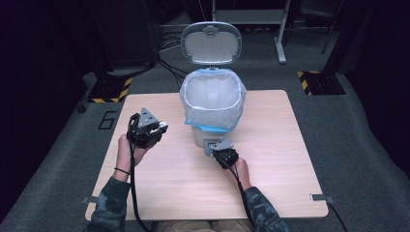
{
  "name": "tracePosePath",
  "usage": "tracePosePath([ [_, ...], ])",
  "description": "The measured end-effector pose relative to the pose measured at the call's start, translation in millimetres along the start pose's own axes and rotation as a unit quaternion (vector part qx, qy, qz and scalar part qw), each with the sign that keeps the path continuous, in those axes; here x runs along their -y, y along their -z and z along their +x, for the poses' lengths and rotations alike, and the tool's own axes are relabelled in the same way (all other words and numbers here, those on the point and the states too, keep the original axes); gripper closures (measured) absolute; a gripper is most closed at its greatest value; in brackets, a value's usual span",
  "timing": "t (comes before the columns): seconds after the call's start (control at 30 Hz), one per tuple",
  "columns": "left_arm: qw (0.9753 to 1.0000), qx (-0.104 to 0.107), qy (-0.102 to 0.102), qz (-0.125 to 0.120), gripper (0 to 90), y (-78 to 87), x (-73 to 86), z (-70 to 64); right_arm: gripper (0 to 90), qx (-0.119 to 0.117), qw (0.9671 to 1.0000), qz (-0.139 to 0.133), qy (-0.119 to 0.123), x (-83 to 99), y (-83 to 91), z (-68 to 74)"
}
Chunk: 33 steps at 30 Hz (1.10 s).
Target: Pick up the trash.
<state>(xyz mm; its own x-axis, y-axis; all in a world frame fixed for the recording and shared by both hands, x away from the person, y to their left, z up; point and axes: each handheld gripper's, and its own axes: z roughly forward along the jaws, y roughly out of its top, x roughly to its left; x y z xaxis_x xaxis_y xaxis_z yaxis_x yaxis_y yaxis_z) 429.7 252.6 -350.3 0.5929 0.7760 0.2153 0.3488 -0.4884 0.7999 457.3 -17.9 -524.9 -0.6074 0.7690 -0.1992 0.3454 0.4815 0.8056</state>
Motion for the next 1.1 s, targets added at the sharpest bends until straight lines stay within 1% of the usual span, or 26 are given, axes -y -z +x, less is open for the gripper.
tracePosePath([
  [0.1,1.0,0.002,-0.008,-0.004,73.1,0.8,-9.2,-1.5,90.0,0.0,1.0,0.0,0.0,0.0,0.0,0.1],
  [0.17,0.9999,0.001,-0.009,-0.006,73.1,0.9,-11.5,-1.9,90.0,0.0,1.0,0.0,0.0,0.0,0.0,0.2],
  [0.2,0.9999,0.002,-0.01,-0.008,73.1,1.2,-15.8,-2.1,90.0,0.0,1.0,0.0,0.0,0.0,0.0,0.2],
  [0.27,0.9999,0.003,-0.012,-0.008,73.1,1.1,-17.9,-2.1,90.0,0.0,1.0,0.0,0.0,0.0,0.1,0.2],
  [0.3,0.9998,0.004,-0.016,-0.008,73.1,0.7,-21.8,-1.8,90.0,0.0,1.0,0.0,0.0,0.0,0.0,0.2],
  [0.37,0.9998,0.005,-0.016,-0.01,73.1,-0.6,-25.3,-2.2,90.0,0.0,1.0,0.0,0.0,0.0,0.0,0.2],
  [0.4,0.9998,0.005,-0.019,-0.009,73.2,-1.0,-27.2,-2.0,90.0,0.0,1.0,0.0,0.0,0.0,0.1,0.2],
  [0.47,0.9998,0.007,-0.016,-0.01,73.1,-1.3,-28.8,-2.8,90.0,0.0,1.0,0.0,0.0,0.0,0.1,0.2],
  [0.5,0.9998,0.008,-0.017,-0.01,73.1,-1.5,-31.1,-3.1,90.0,0.0,1.0,0.001,0.004,0.2,0.4,-0.2],
  [0.57,0.9996,0.009,-0.023,-0.012,73.2,-1.8,-34.8,-2.6,90.0,-0.001,1.0,0.0,0.001,0.1,0.4,0.1],
  [0.6,0.9997,0.011,-0.019,-0.013,73.1,-2.2,-36.8,-2.7,90.0,-0.001,1.0,0.0,0.001,0.1,0.4,0.2],
  [0.67,0.9997,0.01,-0.019,-0.013,73.1,-3.4,-40.7,-2.6,90.0,-0.002,1.0,0.0,0.001,0.1,0.6,0.1],
  [0.77,0.9994,0.013,-0.03,-0.011,73.1,-4.4,-48.2,0.1,90.0,-0.002,1.0,0.0,0.001,0.1,0.6,0.1],
  [0.8,0.9994,0.013,-0.03,-0.011,73.1,-4.4,-48.2,0.1,90.0,-0.003,1.0,0.001,0.002,0.1,0.7,0.0],
  [0.9,0.9994,0.012,-0.032,-0.01,73.1,-5.9,-55.0,5.1,90.0,-0.004,1.0,0.001,0.002,0.2,0.7,-0.1],
  [0.93,0.9994,0.013,-0.031,-0.01,73.1,-6.3,-56.7,6.5,90.0,-0.004,1.0,-0.002,-0.002,0.0,0.4,0.5],
  [0.97,0.9994,0.013,-0.031,-0.01,73.2,-6.3,-56.7,6.5,90.0,-0.003,1.0,0.001,0.003,0.2,0.7,-0.2],
  [1.0,0.9994,0.014,-0.031,-0.01,73.1,-7.4,-60.3,8.9,90.0,-0.003,1.0,0.001,0.002,0.1,0.7,-0.1],
  [1.07,0.9994,0.014,-0.031,-0.009,73.1,-8.0,-62.0,9.3,90.0,-0.003,1.0,0.001,0.002,0.1,0.7,-0.1],
  [1.1,0.9993,0.014,-0.033,-0.007,73.1,-9.2,-65.6,9.8,90.0,-0.003,1.0,0.001,0.003,0.1,0.7,-0.1],
])
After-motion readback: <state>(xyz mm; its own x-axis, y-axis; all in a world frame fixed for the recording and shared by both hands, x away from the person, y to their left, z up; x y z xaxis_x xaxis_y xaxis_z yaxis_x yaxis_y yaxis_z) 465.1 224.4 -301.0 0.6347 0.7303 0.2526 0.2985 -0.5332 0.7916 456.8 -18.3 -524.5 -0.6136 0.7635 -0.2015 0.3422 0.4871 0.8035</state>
